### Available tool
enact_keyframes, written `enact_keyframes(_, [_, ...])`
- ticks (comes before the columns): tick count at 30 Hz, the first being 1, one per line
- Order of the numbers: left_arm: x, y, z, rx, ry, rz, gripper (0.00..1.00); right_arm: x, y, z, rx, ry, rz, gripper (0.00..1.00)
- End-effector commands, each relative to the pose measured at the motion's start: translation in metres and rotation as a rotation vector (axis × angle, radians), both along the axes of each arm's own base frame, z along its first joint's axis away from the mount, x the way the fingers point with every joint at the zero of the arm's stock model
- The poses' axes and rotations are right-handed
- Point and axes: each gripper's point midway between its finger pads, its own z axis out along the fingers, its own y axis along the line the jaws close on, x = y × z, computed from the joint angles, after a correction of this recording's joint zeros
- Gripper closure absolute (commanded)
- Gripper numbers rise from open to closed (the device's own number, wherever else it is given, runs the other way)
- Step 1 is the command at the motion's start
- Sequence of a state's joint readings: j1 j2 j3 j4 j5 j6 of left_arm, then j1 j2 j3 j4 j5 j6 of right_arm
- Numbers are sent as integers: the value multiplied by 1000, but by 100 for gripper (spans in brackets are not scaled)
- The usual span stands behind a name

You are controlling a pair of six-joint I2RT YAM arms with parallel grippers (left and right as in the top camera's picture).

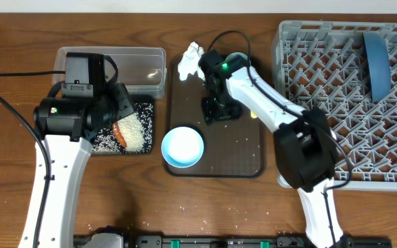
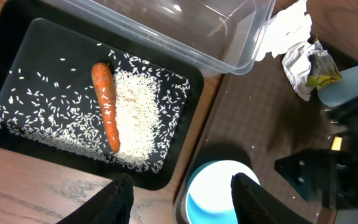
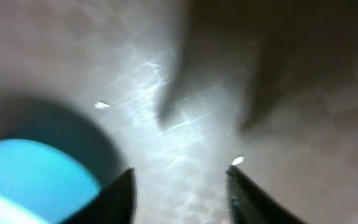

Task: Sort waste into correct bins and load items into the dishwasher rack
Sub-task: 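Reach the right gripper to the light-blue bowl and grasp its rim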

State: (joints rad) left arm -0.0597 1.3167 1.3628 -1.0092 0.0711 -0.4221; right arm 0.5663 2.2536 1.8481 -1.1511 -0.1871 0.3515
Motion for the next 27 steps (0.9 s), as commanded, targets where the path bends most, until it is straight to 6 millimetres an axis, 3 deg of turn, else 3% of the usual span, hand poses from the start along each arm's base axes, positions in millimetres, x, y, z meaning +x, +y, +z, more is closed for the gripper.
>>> enact_keyframes(1, [-2, 4, -7, 15, 19, 6, 46, 8, 9, 63, 121, -121, 28, 36])
enact_keyframes(5, [-1, 4, -7, 15, 18, 6, 46, 0, 22, 71, 149, -134, 66, 37])
enact_keyframes(15, [-1, 5, -7, 19, 18, 8, 45, -38, 52, 12, 63, -17, 155, 48])
enact_keyframes(18, [-2, 7, -7, 32, 19, 15, 38, -41, 53, 1, 40, -2, 160, 56])
enact_keyframes(23, [-2, 7, -7, 32, 21, 15, 37, -36, 45, -6, -1, -11, 142, 68])
enact_keyframes(27, [-2, 7, -7, 32, 22, 15, 37, -35, 44, -6, -5, -13, 140, 91])
